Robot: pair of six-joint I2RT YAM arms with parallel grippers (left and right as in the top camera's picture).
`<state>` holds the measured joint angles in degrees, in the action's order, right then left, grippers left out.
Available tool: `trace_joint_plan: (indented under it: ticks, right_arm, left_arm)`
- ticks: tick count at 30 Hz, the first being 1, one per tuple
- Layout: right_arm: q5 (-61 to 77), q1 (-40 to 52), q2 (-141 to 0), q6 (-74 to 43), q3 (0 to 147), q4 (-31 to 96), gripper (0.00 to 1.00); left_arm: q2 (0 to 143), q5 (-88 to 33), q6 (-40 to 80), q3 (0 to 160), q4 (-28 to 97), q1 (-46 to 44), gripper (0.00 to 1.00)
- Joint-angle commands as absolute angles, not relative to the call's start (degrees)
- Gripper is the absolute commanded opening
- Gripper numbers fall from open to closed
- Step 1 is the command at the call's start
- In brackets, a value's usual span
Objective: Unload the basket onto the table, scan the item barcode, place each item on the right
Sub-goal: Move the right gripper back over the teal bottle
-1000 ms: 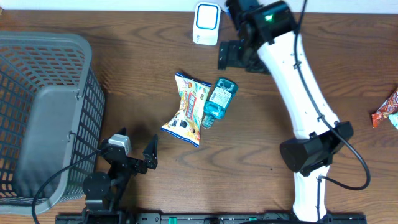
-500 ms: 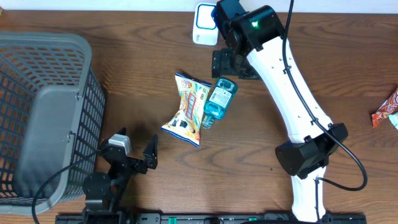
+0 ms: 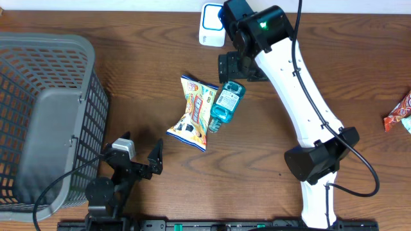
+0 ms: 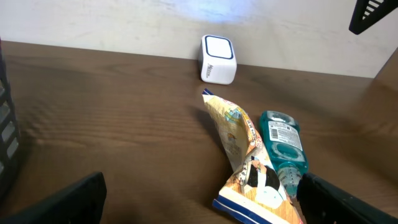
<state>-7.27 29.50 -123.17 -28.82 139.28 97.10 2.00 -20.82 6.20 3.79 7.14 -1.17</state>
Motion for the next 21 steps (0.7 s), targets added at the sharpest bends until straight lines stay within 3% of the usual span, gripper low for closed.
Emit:
trace_joint_plan:
  ticks: [1, 9, 13, 21]
  right_arm:
    - [-5.15, 29.52, -119.52, -27.73, 136.99, 97.34, 0.99]
    - [-3.95, 30.06, -119.61, -31.68, 124.77, 90.32, 0.99]
    - [-2.02, 30.89, -119.92, -31.73, 115.26, 84.55, 0.9]
    - [-1.5, 31.55, -119.92, -31.79, 103.28, 69.36, 0.83]
  left_arm:
    - [1.85, -20.95, 6.5, 2.72, 8.45, -0.97, 0.98]
    - [1.85, -20.95, 6.5, 2.72, 8.45, -0.97, 0.98]
    - [1.85, -20.95, 6.5, 2.72, 8.45, -0.97, 0.98]
    - [1.85, -20.95, 6.5, 2.72, 8.45, -0.97, 0.98]
